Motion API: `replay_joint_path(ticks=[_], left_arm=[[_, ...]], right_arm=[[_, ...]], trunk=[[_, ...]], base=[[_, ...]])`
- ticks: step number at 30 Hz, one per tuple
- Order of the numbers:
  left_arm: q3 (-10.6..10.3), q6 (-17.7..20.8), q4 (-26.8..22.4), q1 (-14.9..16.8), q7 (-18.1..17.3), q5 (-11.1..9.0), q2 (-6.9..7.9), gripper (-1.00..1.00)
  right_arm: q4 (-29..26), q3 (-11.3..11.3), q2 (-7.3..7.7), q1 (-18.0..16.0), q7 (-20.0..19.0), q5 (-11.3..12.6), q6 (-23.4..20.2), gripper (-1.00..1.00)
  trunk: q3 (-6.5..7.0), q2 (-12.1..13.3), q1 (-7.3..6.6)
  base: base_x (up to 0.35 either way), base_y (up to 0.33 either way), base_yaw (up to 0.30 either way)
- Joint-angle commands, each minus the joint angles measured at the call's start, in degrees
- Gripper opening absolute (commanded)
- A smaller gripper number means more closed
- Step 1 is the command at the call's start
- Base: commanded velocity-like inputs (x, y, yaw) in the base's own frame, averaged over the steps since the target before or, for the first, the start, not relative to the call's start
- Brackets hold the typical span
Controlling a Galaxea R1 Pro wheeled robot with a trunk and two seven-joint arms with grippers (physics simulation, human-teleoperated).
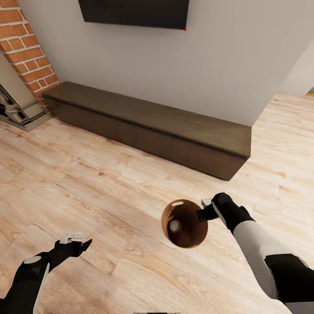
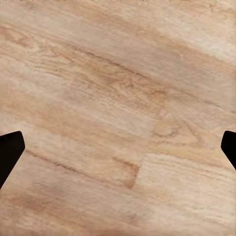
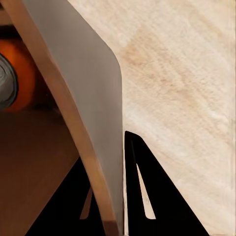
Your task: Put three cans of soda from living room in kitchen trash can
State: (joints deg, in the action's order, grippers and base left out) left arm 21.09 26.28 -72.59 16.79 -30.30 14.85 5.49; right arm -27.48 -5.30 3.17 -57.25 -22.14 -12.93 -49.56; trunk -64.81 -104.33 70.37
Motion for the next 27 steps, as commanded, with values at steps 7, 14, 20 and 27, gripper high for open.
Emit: replay_joint_path(ticks=[7,14,20,27], left_arm=[[0.0,-0.08,-0.08,0.0,0.05,0.0,-0.03,1.0],[0.0,-1.53,-0.02,0.0,0.07,0.0,-0.04,1.0],[0.0,-1.92,0.02,0.0,0.07,0.0,-0.38,1.0],[0.0,-2.1,-0.01,0.0,0.07,0.0,-0.61,1.0]], right_arm=[[-0.36,-5.13,3.3,3.02,-0.54,0.76,3.92,-1.0],[-0.88,-14.76,8.07,4.56,-7.36,0.69,11.07,-1.0],[-3.21,-16.9,11.43,4.8,-11.67,0.7,14.57,-1.0],[-8.31,-17.05,15.56,4.86,-20.73,1.09,15.32,-1.0]], trunk=[[0.0,0.0,0.0],[0.0,0.0,0.0],[0.0,0.0,0.0],[0.0,0.0,0.0]], base=[[0.0,0.0,0.002],[0.0,0.0,0.0],[0.0,0.0,0.0],[0.0,0.0,0.0]])
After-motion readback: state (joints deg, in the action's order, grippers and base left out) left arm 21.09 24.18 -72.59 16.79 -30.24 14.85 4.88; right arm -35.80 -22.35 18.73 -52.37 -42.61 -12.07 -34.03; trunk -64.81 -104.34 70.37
